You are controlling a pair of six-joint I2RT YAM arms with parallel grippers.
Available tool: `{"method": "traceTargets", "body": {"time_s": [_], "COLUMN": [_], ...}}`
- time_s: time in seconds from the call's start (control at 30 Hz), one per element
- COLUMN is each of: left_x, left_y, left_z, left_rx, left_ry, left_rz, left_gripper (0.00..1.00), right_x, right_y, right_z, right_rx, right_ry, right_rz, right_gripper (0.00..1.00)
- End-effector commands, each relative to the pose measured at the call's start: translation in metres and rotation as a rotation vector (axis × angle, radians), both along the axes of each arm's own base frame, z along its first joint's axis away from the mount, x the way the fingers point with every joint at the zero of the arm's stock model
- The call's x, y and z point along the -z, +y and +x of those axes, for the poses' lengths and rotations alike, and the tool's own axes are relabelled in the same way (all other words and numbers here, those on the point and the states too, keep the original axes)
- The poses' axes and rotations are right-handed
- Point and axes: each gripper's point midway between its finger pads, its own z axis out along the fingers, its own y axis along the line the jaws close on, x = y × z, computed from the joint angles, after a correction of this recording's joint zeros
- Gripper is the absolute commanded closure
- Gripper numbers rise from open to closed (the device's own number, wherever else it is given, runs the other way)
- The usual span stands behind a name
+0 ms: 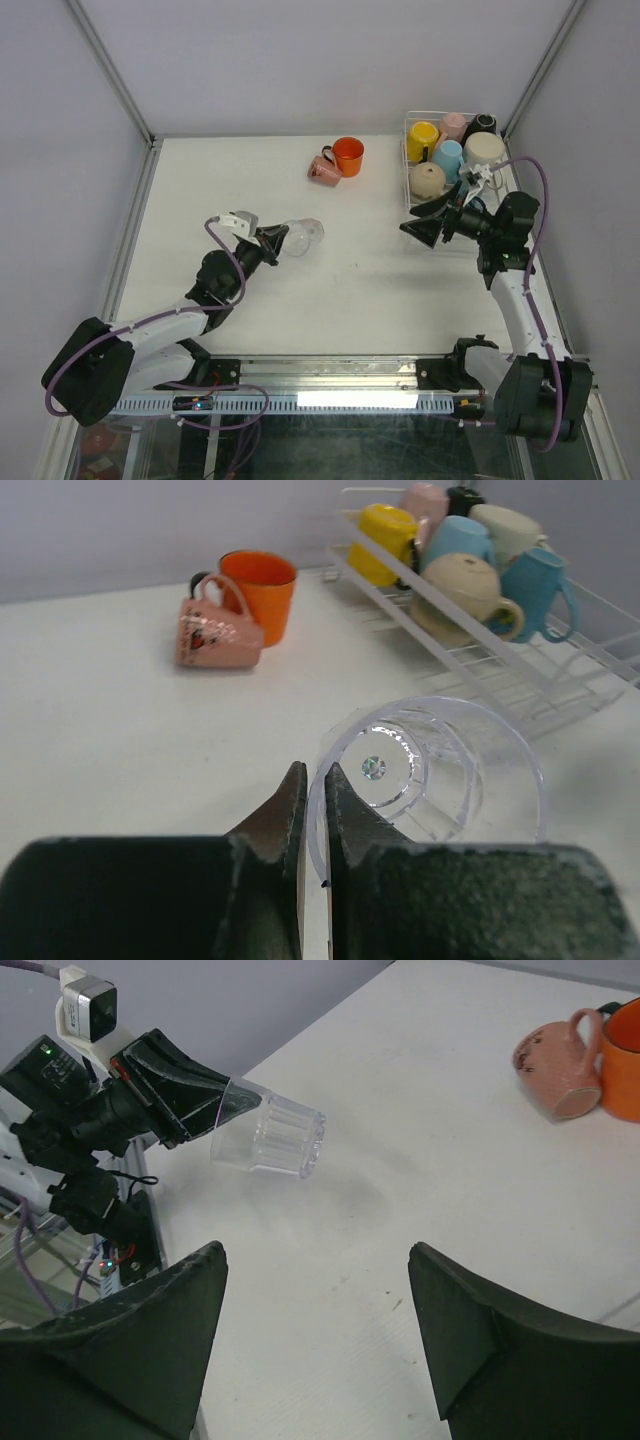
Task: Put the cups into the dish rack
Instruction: Pick up the cup at the center of the board.
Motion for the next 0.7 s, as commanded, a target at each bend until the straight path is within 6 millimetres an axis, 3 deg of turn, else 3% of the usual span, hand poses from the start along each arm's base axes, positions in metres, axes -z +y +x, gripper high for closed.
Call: {"method": "traceTargets", "body": {"time_s": [0.0, 0.23, 0.37, 0.5, 0.67], "left_x": [-0.089, -0.102, -0.106, -0.109, -0.126], "left_y": [-0.024, -0.04, -0.049, -0.066, -0.062], "left_z": [-0.037, -0.068, -0.07, -0.075, -0.058], "left_rx": [0.162, 0.246, 0.275, 0.39, 0.414], "left_ry": [-0.441, -0.779, -0.859, -0.768, -0.468], "left_rz": [-0.026, 0.145, 0.194, 0.074, -0.279], "left_gripper": [1.0, 1.0, 1.0, 1.0, 1.0], "right_x": [-0.013, -0.003, -0.002, -0.003, -0.008], "right_y": [0.025, 0.047, 0.051, 0.054, 0.055], "right_z": [-0.015, -0.027, -0.032, -0.038, -0.043], "right_rx": [-0.147, -0.262, -0.299, -0.324, -0.336], "right_ry": [-0.014, 0.061, 0.054, 0.02, -0.032], "right_rz": [0.043, 0.068, 0.064, 0.06, 0.054], "right_gripper": [0.24, 0.22, 0.22, 0.19, 0.1]}}
